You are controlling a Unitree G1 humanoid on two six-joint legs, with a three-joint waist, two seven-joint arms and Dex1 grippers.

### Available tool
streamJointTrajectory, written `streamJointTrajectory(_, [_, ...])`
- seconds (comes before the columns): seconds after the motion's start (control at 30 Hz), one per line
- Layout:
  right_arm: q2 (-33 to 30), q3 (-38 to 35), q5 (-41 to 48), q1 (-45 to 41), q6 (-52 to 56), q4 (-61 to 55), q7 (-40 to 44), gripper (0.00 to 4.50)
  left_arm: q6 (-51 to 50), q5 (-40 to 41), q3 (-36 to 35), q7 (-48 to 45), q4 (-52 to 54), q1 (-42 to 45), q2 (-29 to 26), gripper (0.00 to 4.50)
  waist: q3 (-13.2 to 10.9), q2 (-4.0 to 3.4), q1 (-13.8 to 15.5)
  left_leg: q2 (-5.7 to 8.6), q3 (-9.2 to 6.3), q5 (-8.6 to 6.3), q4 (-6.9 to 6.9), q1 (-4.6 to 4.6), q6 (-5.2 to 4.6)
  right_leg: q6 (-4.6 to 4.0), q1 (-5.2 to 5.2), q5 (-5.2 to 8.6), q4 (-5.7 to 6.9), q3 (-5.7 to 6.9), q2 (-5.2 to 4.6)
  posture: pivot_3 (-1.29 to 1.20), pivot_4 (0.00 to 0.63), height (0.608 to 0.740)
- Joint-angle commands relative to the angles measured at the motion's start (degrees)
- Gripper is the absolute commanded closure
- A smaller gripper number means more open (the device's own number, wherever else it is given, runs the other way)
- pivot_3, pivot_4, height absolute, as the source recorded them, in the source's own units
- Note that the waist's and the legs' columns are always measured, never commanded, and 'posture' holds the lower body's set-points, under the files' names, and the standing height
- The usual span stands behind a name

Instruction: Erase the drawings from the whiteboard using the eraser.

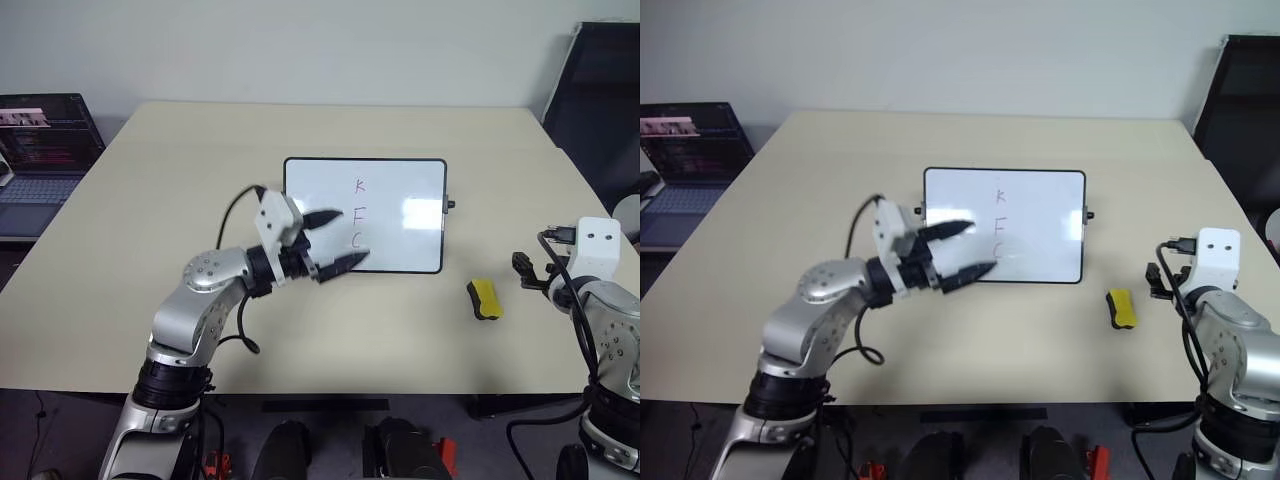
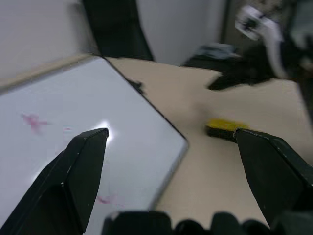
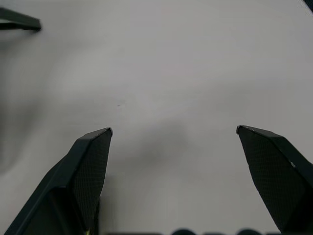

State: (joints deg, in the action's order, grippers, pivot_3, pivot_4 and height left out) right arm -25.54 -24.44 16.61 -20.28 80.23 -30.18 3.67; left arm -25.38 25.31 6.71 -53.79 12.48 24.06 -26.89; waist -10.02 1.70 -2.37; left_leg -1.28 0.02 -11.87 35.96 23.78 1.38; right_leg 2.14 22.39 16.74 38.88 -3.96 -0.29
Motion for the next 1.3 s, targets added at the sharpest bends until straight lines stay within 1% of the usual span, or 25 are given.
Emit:
streamJointTrajectory(0.03, [-0.54, 0.45, 0.52, -2.91, 8.6, -4.79, 0.5, 0.03, 3.06, 0.57, 2.17, -6.5, -2.61, -1.07, -0.81, 0.0, 0.0, 0.0, 0.03, -0.01, -0.01, 0.0, 0.0, 0.0, 0.0, 0.0, 0.0, 0.0, 0.0, 0.01, 0.0, 0.0, 0.15, 0.74])
streamJointTrajectory(0.1, [-0.12, 0.89, 0.96, -3.61, 11.63, -5.96, 0.86, 0.03, 4.83, 0.05, 3.05, -8.79, -4.15, -1.78, -0.98, 0.0, -0.01, 0.02, 0.12, 0.0, -0.02, 0.0, 0.02, 0.03, 0.0, 0.01, 0.0, 0.01, -0.01, 0.01, 0.0, 0.0, 0.15, 0.74])
streamJointTrajectory(0.23, [0.09, 2.02, 2.62, -2.74, 12.27, -6.93, 1.49, 0.03, 10.18, -2.53, 4.75, -12.25, -7.93, -2.51, -0.93, 0.0, -0.01, 0.01, 0.34, 0.0, -0.02, -0.01, 0.01, 0.05, -0.02, 0.01, 0.0, 0.01, -0.06, 0.01, 0.0, 0.0, 0.15, 0.74])
streamJointTrajectory(0.4, [0.48, 2.76, 5.06, -0.88, 12.27, -6.95, 0.73, 0.03, 19.25, -7.03, 6.52, -14.85, -15.73, -2.31, -0.29, 0.0, -0.01, 0.01, 0.39, -0.02, -0.02, -0.02, 0.0, 0.05, -0.04, 0.02, 0.01, 0.01, -0.08, 0.02, 0.0, 0.0, 0.15, 0.74])
streamJointTrajectory(0.57, [1.25, 3.35, 6.28, 0.89, 12.27, -6.45, -0.61, 0.03, 24.88, -9.42, 7.0, -15.22, -18.63, -1.85, 0.65, 0.0, -0.01, 0.02, 0.44, -0.03, -0.01, -0.02, 0.01, 0.1, -0.04, 0.02, 0.06, 0.01, -0.07, 0.0, 0.0, 0.0, 0.15, 0.74])
streamJointTrajectory(0.77, [4.82, 2.6, 5.7, 2.23, 12.27, -5.03, -2.77, 0.03, 28.04, -11.21, 6.03, -13.29, -20.93, -1.3, 1.52, 0.0, -0.01, 0.02, 0.36, -0.05, -0.04, -0.03, 0.01, 0.1, -0.05, 0.05, 0.08, 0.02, -0.05, -0.02, 0.01, 0.0, 0.15, 0.74])
streamJointTrajectory(0.97, [6.76, 2.49, 5.27, 2.4, 12.27, -3.92, -3.9, 0.03, 29.6, -11.53, 5.49, -12.78, -21.74, -1.18, 1.36, 0.0, -0.01, 0.02, 0.38, -0.06, -0.04, -0.03, 0.01, 0.11, -0.05, 0.05, 0.08, 0.03, -0.05, 0.0, 0.02, 0.0, 0.15, 0.74])
streamJointTrajectory(1.3, [7.3, 2.91, 5.04, 2.43, 12.27, -2.85, -3.88, 0.03, 30.08, -11.5, 5.35, -12.86, -21.43, -1.39, 1.0, 0.0, -0.01, 0.02, 0.36, -0.06, -0.04, -0.03, 0.01, 0.1, -0.05, 0.06, 0.08, 0.03, -0.05, 0.0, 0.03, 0.0, 0.15, 0.74])
